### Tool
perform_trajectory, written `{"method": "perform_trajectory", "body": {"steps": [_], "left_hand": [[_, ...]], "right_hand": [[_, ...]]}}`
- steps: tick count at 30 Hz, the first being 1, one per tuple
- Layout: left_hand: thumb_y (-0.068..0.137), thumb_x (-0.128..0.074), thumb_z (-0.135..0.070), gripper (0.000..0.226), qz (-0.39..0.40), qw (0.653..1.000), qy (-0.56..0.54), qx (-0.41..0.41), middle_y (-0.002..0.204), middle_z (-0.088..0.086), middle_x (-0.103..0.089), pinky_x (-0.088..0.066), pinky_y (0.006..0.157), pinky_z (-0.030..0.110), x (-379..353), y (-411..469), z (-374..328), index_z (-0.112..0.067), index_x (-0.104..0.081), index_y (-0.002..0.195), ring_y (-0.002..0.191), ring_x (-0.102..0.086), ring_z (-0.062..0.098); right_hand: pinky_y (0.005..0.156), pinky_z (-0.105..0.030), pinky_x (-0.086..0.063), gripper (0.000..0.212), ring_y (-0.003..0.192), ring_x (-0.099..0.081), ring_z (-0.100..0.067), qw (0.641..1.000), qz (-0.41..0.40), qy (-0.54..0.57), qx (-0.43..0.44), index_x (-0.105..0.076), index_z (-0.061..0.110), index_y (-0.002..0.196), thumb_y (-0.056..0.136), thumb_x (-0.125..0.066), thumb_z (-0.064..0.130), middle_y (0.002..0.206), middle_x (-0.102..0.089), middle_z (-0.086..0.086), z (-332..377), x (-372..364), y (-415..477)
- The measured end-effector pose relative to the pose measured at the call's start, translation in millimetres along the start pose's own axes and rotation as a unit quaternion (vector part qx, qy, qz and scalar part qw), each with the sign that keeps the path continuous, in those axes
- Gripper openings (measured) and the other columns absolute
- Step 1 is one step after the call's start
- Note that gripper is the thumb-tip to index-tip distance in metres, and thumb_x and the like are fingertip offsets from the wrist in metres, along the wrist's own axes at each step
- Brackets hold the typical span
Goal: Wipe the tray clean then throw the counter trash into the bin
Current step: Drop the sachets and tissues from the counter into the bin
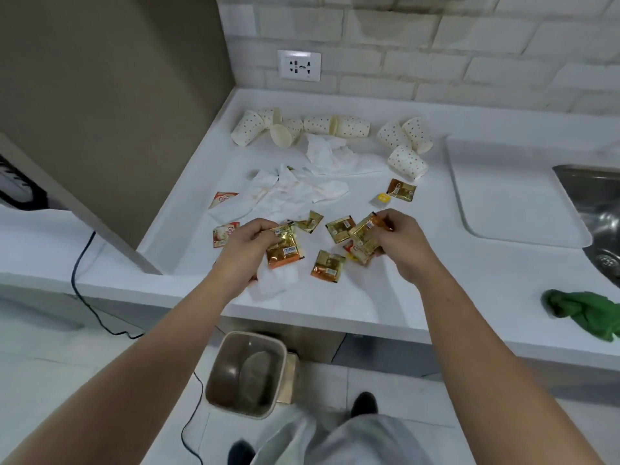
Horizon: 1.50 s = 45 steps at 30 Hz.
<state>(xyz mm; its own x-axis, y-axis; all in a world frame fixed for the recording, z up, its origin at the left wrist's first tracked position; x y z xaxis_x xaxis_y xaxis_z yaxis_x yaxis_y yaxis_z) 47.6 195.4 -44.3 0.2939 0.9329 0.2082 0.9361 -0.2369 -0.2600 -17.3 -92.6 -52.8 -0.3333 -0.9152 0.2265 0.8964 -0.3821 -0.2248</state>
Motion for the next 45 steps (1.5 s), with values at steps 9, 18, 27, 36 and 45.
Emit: {"method": "perform_trajectory", "body": {"steps": [9,18,27,36,45], "left_hand": [[0.088,-0.075,-0.013,0.024,0.245,0.955,0.129,0.107,0.108,0.001,-0.079,-0.057,0.093,0.035,78.4,-59.3,67.1,-0.024,-0.079,0.109,0.096,-0.075,0.017],[0.084,-0.082,-0.027,0.023,0.220,0.903,0.350,0.121,0.106,-0.007,-0.071,-0.045,0.069,0.022,102.5,-80.8,158.1,-0.026,-0.080,0.107,0.095,-0.061,0.008],[0.084,-0.082,-0.041,0.072,0.173,0.924,0.311,0.142,0.141,0.001,-0.061,-0.048,0.098,0.029,95.9,-67.3,234.8,-0.021,-0.052,0.147,0.123,-0.059,0.020],[0.092,-0.074,-0.034,0.030,0.142,0.948,0.259,0.120,0.109,-0.005,-0.075,-0.041,0.068,0.012,112.8,-66.3,233.4,-0.022,-0.072,0.119,0.102,-0.066,0.012],[0.091,-0.073,-0.041,0.013,0.123,0.970,0.206,-0.026,0.096,-0.013,-0.074,-0.055,0.087,0.027,95.4,-64.9,123.3,-0.030,-0.075,0.098,0.091,-0.069,0.007]], "right_hand": [[0.064,-0.031,-0.058,0.025,0.082,-0.068,-0.022,0.988,0.115,-0.096,0.029,-0.064,0.017,0.104,0.083,-0.074,0.009,0.100,-0.066,-0.009,-3.8,-146.1,-108.2],[0.069,-0.021,-0.045,0.020,0.087,-0.056,-0.010,0.926,0.169,-0.334,0.050,-0.062,0.023,0.100,0.084,-0.073,0.017,0.098,-0.056,0.006,-54.7,-249.9,-151.8],[0.098,-0.034,-0.050,0.062,0.120,-0.056,-0.025,0.909,0.178,-0.367,-0.080,-0.046,0.018,0.143,0.089,-0.073,0.027,0.139,-0.050,-0.008,-128.3,-280.4,-140.2],[0.107,-0.035,-0.043,0.055,0.131,-0.049,-0.027,0.928,0.116,-0.348,-0.068,-0.043,0.016,0.148,0.098,-0.059,0.030,0.148,-0.044,-0.009,-126.9,-252.7,-145.6],[0.080,-0.022,-0.052,0.016,0.088,-0.062,-0.010,0.966,-0.020,-0.255,0.042,-0.069,0.015,0.110,0.097,-0.059,0.019,0.101,-0.069,0.003,-40.0,-208.5,-143.7]]}}
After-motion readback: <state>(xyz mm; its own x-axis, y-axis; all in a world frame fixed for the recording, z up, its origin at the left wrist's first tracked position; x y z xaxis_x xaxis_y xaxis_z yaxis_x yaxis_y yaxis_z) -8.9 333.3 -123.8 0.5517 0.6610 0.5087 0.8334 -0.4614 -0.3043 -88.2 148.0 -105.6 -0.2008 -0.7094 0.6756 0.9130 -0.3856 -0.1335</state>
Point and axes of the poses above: each hand's wrist, its own y-axis towards the middle knuckle, its own x-axis out of the back of the hand, z = x × y, the point moved 10 cm from there along y, towards the middle knuckle
